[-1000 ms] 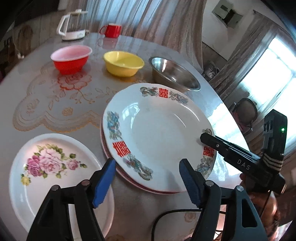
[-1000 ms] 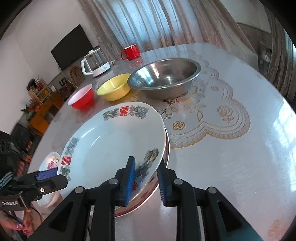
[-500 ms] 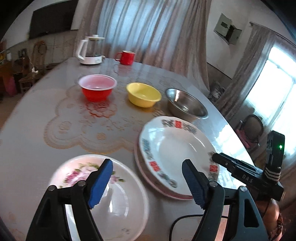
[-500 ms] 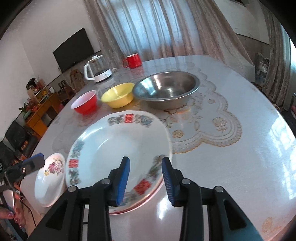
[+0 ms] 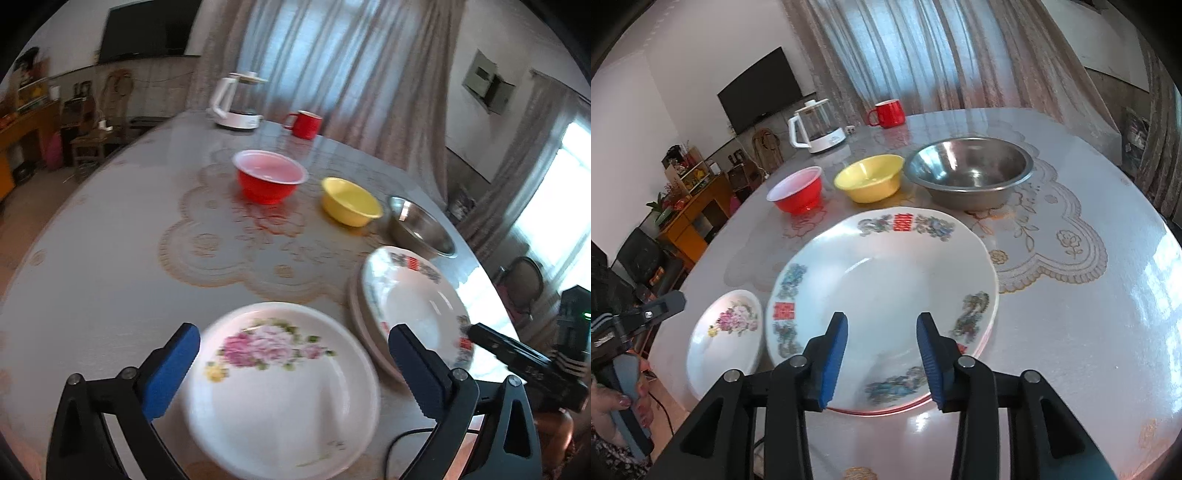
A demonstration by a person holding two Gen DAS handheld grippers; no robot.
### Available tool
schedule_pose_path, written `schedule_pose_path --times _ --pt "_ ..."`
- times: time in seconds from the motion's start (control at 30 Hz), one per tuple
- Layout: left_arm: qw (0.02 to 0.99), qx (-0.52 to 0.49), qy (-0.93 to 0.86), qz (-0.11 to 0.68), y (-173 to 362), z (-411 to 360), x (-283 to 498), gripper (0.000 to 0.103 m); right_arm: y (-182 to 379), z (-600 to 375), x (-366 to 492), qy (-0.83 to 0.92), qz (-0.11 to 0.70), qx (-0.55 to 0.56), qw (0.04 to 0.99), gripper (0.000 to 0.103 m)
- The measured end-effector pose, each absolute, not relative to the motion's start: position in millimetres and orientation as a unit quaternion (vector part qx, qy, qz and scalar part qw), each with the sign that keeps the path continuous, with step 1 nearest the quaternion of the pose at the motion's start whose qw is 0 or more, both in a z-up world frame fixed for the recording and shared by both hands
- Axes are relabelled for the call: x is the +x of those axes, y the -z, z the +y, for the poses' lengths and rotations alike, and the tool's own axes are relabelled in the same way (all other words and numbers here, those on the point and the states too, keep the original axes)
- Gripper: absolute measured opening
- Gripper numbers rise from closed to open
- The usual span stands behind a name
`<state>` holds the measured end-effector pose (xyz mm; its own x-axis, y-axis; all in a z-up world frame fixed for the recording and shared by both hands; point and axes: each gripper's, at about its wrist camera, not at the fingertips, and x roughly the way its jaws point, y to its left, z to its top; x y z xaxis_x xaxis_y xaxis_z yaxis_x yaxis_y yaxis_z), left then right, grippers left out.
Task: Organize plates and bowls
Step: 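Move the right gripper to the rim of the small rose-print plate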
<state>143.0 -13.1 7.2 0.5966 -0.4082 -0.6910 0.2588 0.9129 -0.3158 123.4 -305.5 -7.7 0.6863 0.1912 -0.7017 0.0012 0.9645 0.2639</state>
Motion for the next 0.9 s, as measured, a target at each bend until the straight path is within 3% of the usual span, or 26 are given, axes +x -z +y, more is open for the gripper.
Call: schedule_pose_path --times 0.43,0.9 --pt "0.887 -0.127 0.136 0.423 16 46 148 0.103 0 -243 126 -0.164 0.418 0.138 0.883 0.039" --pt "0.898 -0.05 0.143 0.414 26 31 140 0.102 43 -178 137 -0.179 0.5 0.072 0.844 0.039"
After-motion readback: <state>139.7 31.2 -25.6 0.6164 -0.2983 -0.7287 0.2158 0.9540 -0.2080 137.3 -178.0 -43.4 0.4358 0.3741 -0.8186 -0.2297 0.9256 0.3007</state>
